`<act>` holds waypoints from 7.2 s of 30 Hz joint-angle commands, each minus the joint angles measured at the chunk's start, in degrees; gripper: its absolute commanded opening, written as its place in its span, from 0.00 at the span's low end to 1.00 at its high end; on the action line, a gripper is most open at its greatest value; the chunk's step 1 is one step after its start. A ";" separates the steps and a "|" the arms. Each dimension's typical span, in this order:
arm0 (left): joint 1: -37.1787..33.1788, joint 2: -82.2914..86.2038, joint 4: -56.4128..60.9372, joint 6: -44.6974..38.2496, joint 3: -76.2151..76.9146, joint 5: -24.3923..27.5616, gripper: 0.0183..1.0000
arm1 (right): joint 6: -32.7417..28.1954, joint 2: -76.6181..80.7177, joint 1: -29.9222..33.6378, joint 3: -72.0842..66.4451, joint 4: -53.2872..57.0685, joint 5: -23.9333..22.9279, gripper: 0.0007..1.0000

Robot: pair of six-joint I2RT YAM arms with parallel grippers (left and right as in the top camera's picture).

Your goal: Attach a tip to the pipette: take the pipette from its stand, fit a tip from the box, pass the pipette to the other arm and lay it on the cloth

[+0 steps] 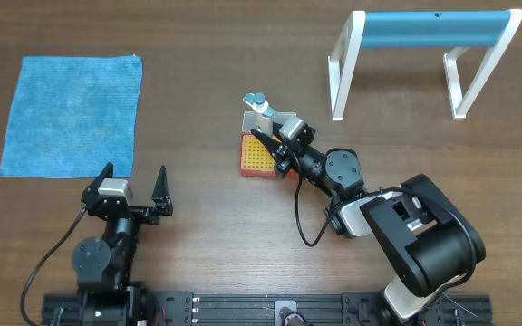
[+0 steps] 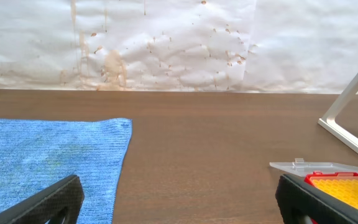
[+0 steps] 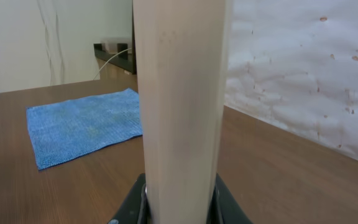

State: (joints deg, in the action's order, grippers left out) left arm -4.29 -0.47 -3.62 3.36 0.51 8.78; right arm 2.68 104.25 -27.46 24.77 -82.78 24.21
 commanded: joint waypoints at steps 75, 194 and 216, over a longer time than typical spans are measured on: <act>0.20 0.07 1.03 82.14 -0.20 8.07 1.00 | 26.27 -33.20 0.07 33.22 99.41 15.37 0.08; 6.99 -67.23 -70.47 12.50 75.34 8.22 0.95 | 0.44 -83.82 12.17 16.63 142.77 -23.61 0.79; 6.95 -6.16 12.44 12.26 7.63 -8.92 0.95 | 0.44 -83.82 12.17 16.63 142.77 -23.61 0.79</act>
State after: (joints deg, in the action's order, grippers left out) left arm 2.57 -16.88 5.26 15.33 17.61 4.97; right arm 3.90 20.82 -15.68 41.60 59.99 1.39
